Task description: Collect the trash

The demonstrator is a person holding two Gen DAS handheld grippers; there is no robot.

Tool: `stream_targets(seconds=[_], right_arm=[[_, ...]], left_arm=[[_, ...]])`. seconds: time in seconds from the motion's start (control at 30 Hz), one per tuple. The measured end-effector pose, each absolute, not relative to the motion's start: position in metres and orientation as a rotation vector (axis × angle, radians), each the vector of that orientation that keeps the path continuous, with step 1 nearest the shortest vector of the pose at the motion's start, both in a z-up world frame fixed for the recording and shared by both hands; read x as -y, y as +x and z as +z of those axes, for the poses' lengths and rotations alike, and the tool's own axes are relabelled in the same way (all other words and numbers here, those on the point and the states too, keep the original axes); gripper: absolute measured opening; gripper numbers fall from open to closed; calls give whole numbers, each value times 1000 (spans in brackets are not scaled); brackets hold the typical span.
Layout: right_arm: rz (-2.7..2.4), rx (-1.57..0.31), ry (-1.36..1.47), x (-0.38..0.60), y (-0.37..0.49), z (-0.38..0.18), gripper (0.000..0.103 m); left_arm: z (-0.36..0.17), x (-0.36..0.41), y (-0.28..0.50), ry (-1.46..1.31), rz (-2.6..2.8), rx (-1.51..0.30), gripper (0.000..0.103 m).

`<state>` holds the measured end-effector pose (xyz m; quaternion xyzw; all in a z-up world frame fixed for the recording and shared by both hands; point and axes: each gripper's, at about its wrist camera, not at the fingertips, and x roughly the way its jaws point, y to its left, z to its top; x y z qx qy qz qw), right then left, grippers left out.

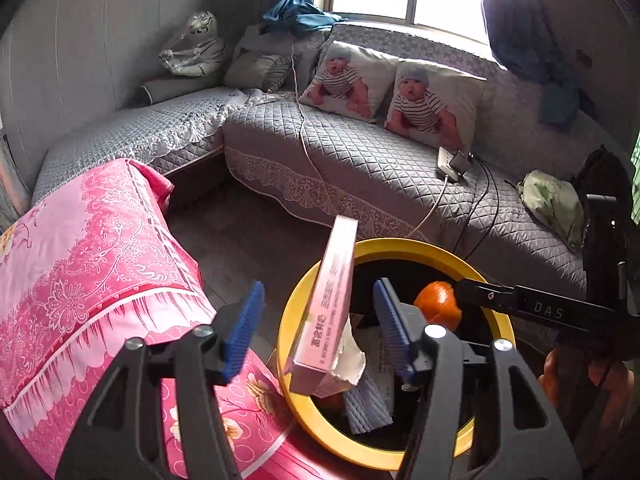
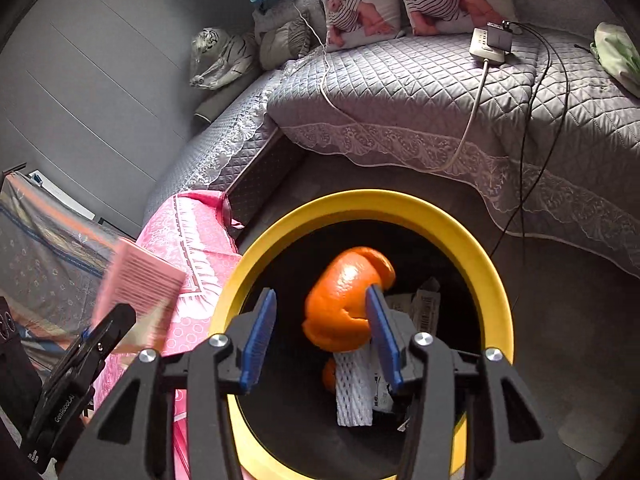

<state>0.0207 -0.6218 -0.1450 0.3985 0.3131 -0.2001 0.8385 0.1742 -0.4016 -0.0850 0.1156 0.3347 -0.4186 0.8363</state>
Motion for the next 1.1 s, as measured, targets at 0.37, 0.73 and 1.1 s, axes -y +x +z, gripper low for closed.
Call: stream_targets(seconds=[0.37, 0.73, 1.1], right_arm=[[-576, -583, 647, 587, 26, -109, 95], [-385, -410, 350, 450, 41, -55, 95], [-53, -221, 143, 279, 14, 14, 95]], left_arm=[[-27, 286, 173, 113, -667, -481, 95], [27, 126, 123, 51, -414, -267, 95], [63, 22, 42, 19, -157, -90, 95]])
